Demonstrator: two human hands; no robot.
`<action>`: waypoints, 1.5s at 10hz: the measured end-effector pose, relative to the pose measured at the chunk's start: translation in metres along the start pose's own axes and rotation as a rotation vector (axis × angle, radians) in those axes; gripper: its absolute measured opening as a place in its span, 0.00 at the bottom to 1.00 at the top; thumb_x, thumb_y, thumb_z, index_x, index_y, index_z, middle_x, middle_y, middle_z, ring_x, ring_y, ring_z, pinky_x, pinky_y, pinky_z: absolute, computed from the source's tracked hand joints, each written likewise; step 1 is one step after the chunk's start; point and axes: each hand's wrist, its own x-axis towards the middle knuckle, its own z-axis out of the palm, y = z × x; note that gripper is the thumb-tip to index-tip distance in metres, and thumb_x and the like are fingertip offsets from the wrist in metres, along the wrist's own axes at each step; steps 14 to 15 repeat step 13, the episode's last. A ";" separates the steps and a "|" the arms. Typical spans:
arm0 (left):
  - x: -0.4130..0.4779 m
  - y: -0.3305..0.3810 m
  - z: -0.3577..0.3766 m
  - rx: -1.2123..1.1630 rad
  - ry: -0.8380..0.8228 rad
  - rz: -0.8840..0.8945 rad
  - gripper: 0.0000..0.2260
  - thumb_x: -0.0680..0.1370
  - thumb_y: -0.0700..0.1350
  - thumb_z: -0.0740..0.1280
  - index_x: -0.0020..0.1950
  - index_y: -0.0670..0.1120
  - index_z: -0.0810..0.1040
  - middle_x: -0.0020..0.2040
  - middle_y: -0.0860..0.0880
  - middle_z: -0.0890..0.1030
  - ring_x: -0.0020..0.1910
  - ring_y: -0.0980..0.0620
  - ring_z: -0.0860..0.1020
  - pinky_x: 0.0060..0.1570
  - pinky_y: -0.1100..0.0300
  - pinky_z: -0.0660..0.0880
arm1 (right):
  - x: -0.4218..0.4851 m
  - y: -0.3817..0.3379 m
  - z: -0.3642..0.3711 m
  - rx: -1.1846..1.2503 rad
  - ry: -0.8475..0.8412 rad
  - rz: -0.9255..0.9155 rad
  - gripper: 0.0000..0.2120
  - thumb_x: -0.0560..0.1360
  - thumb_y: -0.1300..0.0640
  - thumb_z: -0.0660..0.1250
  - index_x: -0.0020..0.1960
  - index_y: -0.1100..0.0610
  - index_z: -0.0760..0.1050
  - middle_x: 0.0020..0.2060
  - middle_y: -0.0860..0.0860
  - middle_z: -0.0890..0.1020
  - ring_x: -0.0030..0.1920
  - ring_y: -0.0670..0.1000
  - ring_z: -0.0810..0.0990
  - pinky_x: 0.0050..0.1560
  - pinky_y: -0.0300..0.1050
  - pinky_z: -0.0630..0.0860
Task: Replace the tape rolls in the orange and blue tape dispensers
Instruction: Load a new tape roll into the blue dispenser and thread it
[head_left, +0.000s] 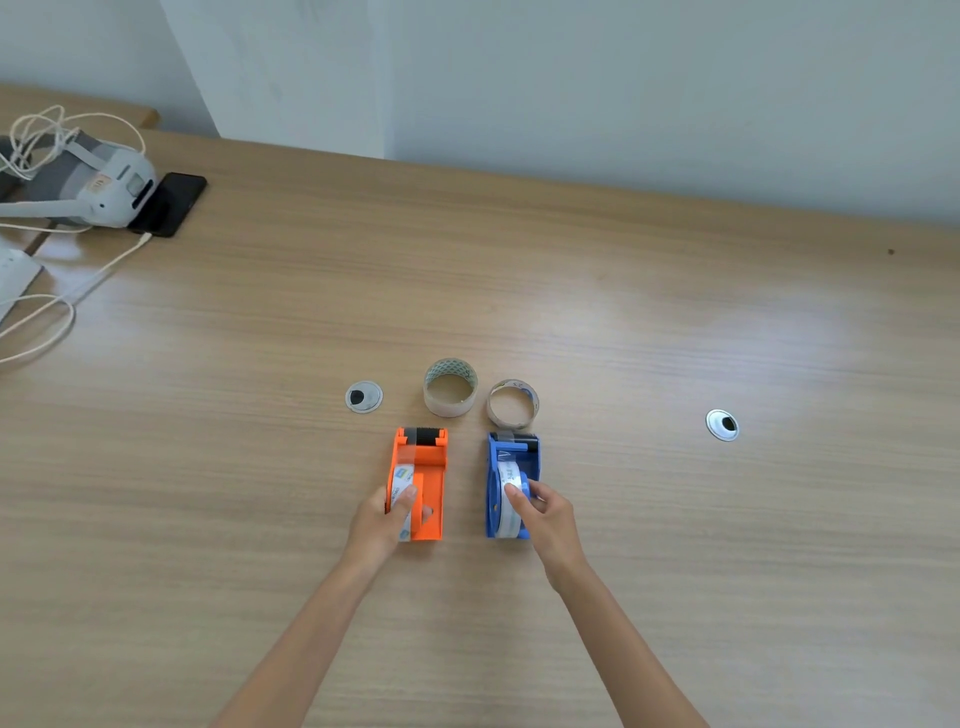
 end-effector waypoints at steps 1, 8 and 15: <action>0.001 0.001 0.006 -0.019 -0.015 0.016 0.09 0.80 0.46 0.61 0.45 0.43 0.77 0.28 0.54 0.83 0.37 0.50 0.81 0.41 0.58 0.77 | 0.000 -0.001 -0.003 0.001 -0.013 0.003 0.29 0.70 0.44 0.71 0.65 0.60 0.74 0.57 0.54 0.82 0.59 0.50 0.79 0.61 0.48 0.76; -0.008 0.010 0.029 -0.018 -0.087 -0.040 0.14 0.81 0.49 0.58 0.61 0.43 0.73 0.47 0.45 0.82 0.43 0.53 0.80 0.34 0.68 0.75 | 0.004 0.002 -0.006 -0.056 -0.010 0.001 0.29 0.71 0.46 0.71 0.67 0.60 0.72 0.59 0.55 0.80 0.60 0.52 0.78 0.61 0.53 0.77; -0.038 0.002 -0.001 0.246 -0.027 0.020 0.10 0.79 0.51 0.61 0.49 0.44 0.74 0.45 0.49 0.78 0.44 0.52 0.75 0.36 0.68 0.67 | -0.158 -0.089 -0.128 -0.182 0.195 -0.444 0.11 0.73 0.66 0.69 0.47 0.50 0.81 0.39 0.51 0.87 0.45 0.44 0.83 0.46 0.27 0.76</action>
